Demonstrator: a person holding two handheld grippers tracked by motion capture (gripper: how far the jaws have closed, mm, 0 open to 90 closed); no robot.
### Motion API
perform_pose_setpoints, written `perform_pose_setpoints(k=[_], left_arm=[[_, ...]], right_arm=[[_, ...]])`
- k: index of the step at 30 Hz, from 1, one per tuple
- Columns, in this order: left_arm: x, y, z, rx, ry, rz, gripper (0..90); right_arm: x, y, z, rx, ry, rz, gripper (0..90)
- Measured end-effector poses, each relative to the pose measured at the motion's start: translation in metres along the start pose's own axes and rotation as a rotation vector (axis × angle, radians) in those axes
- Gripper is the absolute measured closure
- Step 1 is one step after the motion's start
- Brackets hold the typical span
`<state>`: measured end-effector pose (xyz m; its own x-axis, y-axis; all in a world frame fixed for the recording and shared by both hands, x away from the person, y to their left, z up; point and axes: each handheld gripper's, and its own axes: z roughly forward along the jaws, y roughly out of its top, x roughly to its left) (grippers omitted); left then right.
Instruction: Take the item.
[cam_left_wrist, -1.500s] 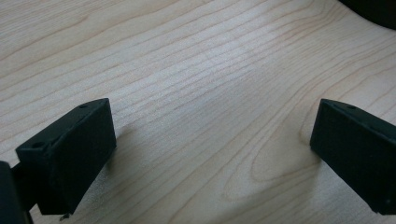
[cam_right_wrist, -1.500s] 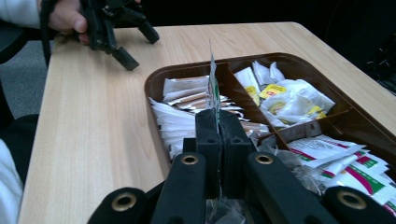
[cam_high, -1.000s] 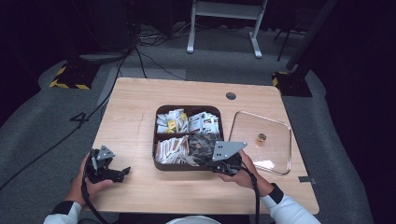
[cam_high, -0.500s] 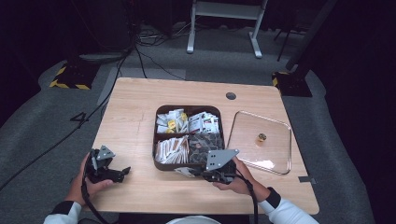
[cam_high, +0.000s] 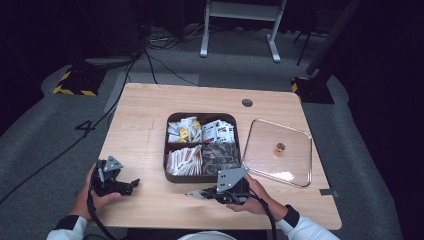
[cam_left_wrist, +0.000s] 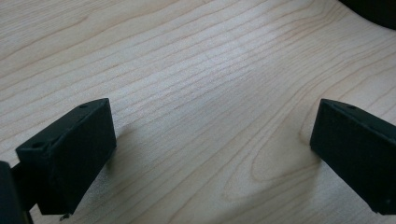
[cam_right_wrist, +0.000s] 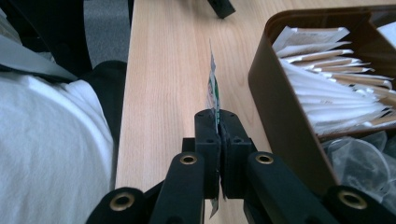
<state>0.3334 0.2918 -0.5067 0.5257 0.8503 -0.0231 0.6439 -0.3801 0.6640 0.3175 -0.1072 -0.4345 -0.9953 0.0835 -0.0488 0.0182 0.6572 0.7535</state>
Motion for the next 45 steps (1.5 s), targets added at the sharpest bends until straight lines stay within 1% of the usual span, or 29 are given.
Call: perform_pose_setpoints(k=[7, 10, 15, 22, 24, 28, 32, 35, 39, 42, 45], left_arm=[[0.000, 0.000, 0.000, -0.001, 0.000, 0.001, 0.5], [0.000, 0.000, 0.000, -0.001, 0.000, 0.000, 0.4], [0.000, 0.000, 0.000, -0.001, 0.000, 0.001, 0.5], [0.000, 0.000, 0.000, 0.000, 0.000, 0.001, 0.4], [0.000, 0.000, 0.000, -0.001, 0.000, 0.000, 0.4], [0.000, 0.000, 0.000, 0.000, 0.000, 0.000, 0.4], [0.000, 0.000, 0.000, 0.000, 0.000, 0.000, 0.4], [0.000, 0.000, 0.000, -0.001, 0.000, 0.001, 0.5], [0.000, 0.000, 0.000, 0.000, 0.000, 0.001, 0.4], [0.000, 0.000, 0.000, 0.000, 0.000, 0.000, 0.4], [0.000, 0.000, 0.000, 0.000, 0.000, 0.000, 0.4]], right_arm=[[0.005, -0.005, 0.002, 0.026, 0.026, 0.009, 88.0], [0.005, -0.008, 0.003, 0.036, 0.027, 0.010, 86.7], [0.002, -0.010, 0.001, 0.032, 0.014, 0.029, 80.5], [-0.007, -0.011, -0.004, 0.025, -0.051, 0.055, 65.1], [-0.009, -0.011, -0.007, 0.018, -0.068, 0.068, 64.1], [-0.015, -0.012, -0.012, 0.006, -0.095, 0.077, 60.9], [-0.021, -0.013, -0.023, -0.017, -0.122, 0.089, 56.6], [-0.028, -0.015, -0.031, -0.033, -0.155, 0.106, 54.2], [-0.035, -0.018, -0.041, -0.047, -0.201, 0.115, 49.7], [-0.041, -0.020, -0.050, -0.060, -0.241, 0.131, 44.2], [-0.047, -0.023, -0.058, -0.061, -0.278, 0.143, 39.2]])
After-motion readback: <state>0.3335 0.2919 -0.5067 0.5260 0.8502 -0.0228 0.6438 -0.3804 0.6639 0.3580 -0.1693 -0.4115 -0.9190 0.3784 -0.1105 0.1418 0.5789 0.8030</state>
